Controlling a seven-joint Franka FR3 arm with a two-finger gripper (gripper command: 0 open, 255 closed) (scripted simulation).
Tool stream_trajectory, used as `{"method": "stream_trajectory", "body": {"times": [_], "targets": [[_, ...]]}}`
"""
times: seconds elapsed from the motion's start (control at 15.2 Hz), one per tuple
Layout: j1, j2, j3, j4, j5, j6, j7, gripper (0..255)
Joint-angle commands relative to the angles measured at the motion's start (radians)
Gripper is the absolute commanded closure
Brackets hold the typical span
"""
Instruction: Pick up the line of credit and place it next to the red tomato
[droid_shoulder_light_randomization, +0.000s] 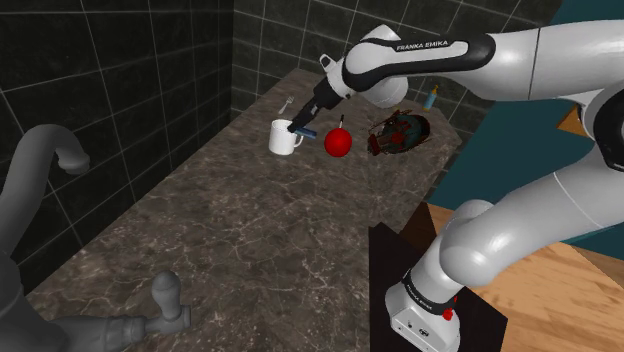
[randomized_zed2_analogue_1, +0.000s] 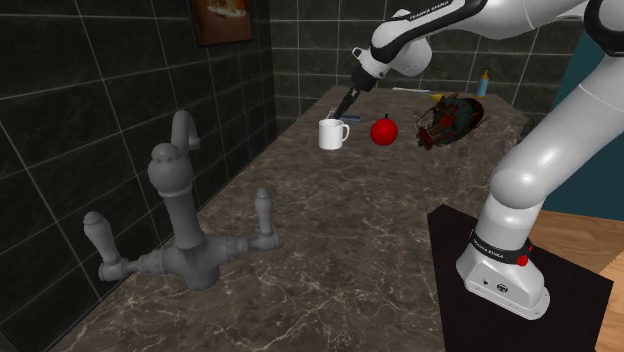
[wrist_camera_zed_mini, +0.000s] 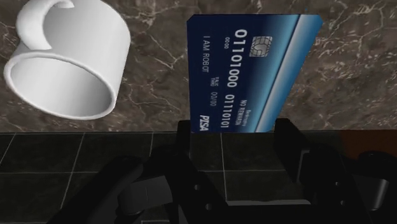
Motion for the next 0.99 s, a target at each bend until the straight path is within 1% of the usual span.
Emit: {"method": "stream_trajectory", "body": {"times": [0.0,0.46,0.92], "targets": [[-0.012,0.005,-0.042,0.017,0.001,-0.03,-0.05,255],[-0.056,0.043,-0.196,0.08,0.015,-0.122,-0.235,255],[-0.096,0.137,-0.343,0.202,0.044,-0.231,-0.412,255]]}}
